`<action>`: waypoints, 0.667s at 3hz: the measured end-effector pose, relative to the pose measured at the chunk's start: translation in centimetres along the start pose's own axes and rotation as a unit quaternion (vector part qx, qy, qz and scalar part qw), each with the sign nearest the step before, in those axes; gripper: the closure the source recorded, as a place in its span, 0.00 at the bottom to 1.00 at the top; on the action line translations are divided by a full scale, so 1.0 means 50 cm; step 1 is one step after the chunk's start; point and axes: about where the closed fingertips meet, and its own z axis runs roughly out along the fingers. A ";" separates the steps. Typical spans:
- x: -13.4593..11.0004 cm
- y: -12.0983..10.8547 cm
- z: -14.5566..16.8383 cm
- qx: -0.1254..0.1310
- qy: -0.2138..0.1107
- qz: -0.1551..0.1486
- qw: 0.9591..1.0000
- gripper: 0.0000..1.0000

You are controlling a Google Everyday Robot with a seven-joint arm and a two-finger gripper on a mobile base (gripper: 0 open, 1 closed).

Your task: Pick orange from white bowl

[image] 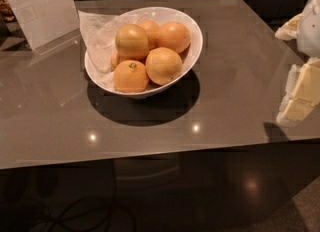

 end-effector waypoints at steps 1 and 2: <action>-0.003 -0.002 -0.001 0.002 -0.002 -0.001 1.000 0.00; -0.049 -0.023 0.006 0.001 -0.026 -0.027 0.999 0.00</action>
Offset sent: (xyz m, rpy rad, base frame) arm 0.0361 0.0435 0.0062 0.0728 -0.0256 0.1433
